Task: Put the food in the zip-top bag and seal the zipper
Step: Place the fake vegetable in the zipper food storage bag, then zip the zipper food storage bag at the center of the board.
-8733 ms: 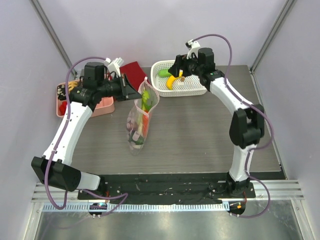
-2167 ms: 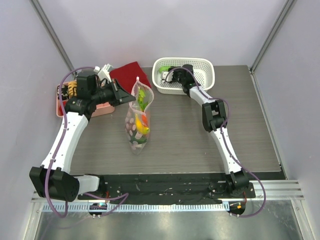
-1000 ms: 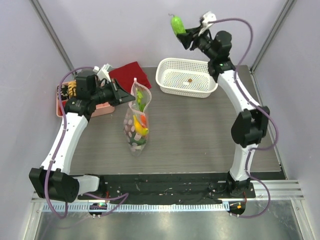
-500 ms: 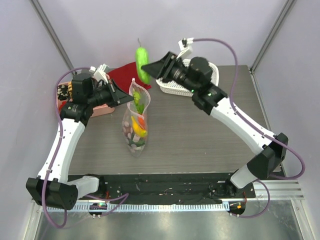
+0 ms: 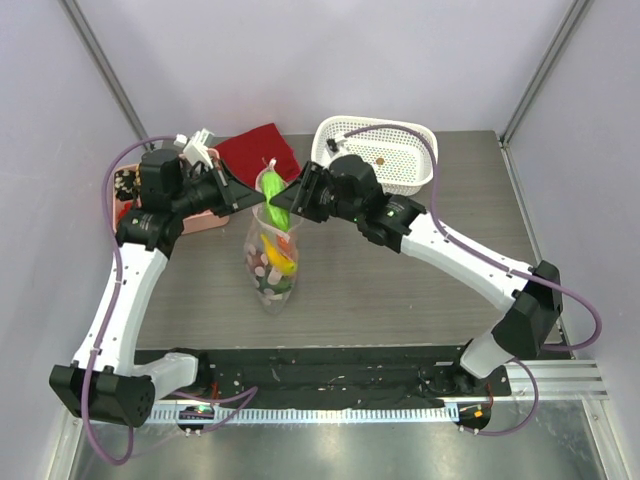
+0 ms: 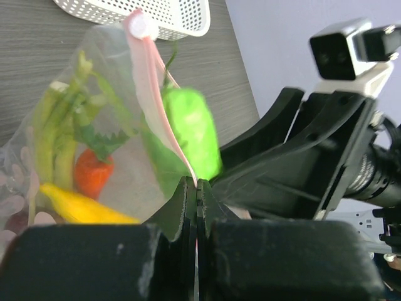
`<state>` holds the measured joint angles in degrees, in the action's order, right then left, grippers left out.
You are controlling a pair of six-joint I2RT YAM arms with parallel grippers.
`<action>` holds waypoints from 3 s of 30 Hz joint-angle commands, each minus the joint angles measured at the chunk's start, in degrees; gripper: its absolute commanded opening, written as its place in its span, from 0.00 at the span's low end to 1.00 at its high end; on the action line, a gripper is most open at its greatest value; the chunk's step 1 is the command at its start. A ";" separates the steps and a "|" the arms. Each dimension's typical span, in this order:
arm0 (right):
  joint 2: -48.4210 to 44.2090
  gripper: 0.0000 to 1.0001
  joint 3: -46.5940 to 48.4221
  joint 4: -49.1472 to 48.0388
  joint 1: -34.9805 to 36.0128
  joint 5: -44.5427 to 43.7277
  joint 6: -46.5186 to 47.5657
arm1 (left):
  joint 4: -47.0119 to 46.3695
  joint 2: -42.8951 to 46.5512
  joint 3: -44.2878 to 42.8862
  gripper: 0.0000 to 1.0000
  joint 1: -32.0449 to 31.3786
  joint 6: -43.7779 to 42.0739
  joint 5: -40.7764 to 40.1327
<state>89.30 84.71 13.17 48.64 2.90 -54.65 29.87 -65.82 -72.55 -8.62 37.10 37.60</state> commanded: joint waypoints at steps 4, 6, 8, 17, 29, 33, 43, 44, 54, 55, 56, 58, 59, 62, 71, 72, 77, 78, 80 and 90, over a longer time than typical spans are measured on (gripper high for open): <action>-4.13 0.54 0.46 1.68 2.33 0.18 0.94 | -2.80 2.98 -0.22 0.00 -0.17 0.08 0.28; -4.66 0.59 0.98 1.68 2.42 0.36 2.53 | -2.71 3.24 -0.48 0.00 -0.17 -0.36 0.28; -5.88 0.62 1.34 1.95 2.42 0.09 6.73 | -2.53 3.51 -0.75 0.00 -0.17 -0.80 0.28; -12.21 0.75 -0.24 -0.07 2.16 -2.63 29.49 | -1.30 3.51 -0.92 0.00 -0.25 -2.47 2.30; -9.94 0.75 -2.71 -1.13 0.49 -5.62 39.10 | -1.39 4.47 -0.57 0.00 -0.25 -2.39 4.32; -7.57 0.63 -2.27 -1.30 0.05 -3.69 39.18 | -1.30 4.83 -0.48 0.00 -0.25 -2.39 4.49; -6.15 0.02 -1.48 -2.09 -1.27 2.37 40.85 | -0.34 6.23 0.74 0.00 -0.52 -3.79 6.78; -6.33 0.01 -1.39 -2.27 -1.44 2.99 42.07 | -0.16 6.49 0.92 0.00 -0.69 -3.97 7.21; -7.73 0.01 1.60 -2.62 -10.22 28.90 53.67 | 1.33 10.89 2.59 0.02 -10.53 -13.54 8.28; -7.73 0.01 1.78 -2.62 -10.76 36.23 54.38 | 1.33 11.24 2.85 0.06 -11.23 -13.98 7.84; -7.73 0.01 2.13 -1.66 -11.28 39.35 56.56 | 1.33 11.50 3.64 0.09 -11.50 -14.60 8.62; -7.56 0.01 3.27 0.88 -11.81 44.27 64.38 | 0.90 11.85 4.44 0.31 -11.42 -15.48 9.32; -7.47 0.01 3.62 4.37 -11.82 48.74 68.76 | 0.89 12.03 5.05 0.36 -11.42 -17.66 12.11; -7.38 0.01 4.15 9.40 -12.08 53.60 82.23 | 1.24 14.75 5.14 0.50 -11.16 -19.87 11.10; -2.82 0.01 7.13 11.09 -14.19 58.97 92.53 | 4.21 23.46 10.42 0.72 -0.79 -36.74 5.89; -2.55 0.01 7.49 11.18 -14.54 60.11 92.88 | 5.19 23.28 10.42 0.76 -0.26 -38.93 7.38; -1.14 0.01 8.11 11.26 -15.86 62.23 93.76 | 8.45 22.76 12.17 0.81 1.42 -49.56 14.23; -0.97 0.01 8.11 11.26 -16.03 62.32 93.85 | 7.84 23.10 12.87 0.82 1.42 -50.71 15.73; -0.88 0.01 7.67 11.26 -16.04 62.76 93.94 | 5.65 23.63 15.50 0.82 1.42 -52.31 18.11; -0.62 0.01 7.31 11.26 -16.12 64.34 94.65 | -13.60 20.04 21.14 0.72 1.33 -46.16 20.75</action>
<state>88.77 90.21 25.56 32.60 64.77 38.96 26.85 -44.51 -51.22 -7.49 -10.22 55.51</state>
